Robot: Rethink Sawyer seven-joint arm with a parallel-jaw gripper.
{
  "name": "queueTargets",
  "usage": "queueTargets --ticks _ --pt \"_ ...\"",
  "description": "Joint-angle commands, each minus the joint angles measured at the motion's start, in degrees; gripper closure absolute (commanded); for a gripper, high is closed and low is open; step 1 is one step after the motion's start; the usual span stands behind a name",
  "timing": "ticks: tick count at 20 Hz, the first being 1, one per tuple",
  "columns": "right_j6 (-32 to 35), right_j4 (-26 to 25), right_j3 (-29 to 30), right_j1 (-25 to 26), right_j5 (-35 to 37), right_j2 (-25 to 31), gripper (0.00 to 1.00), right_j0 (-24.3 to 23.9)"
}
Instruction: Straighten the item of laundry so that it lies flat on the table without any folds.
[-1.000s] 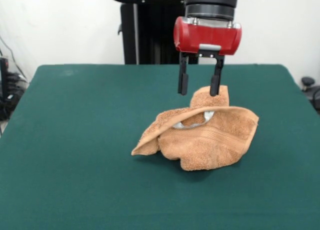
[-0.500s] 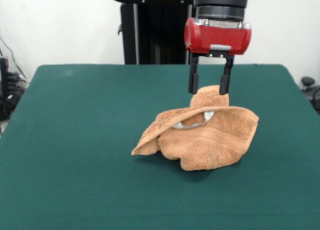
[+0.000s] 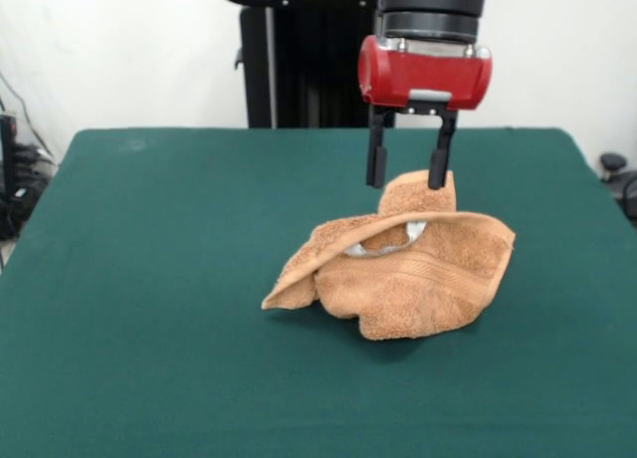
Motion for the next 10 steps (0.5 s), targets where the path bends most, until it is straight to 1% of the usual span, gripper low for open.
queueTargets --ticks 1,10 --pt "6.54 -1.78 4.19 4.02 1.01 4.0 0.0 -0.9" --pt "6.92 -2.78 4.4 6.08 -1.84 3.63 0.0 -1.17"
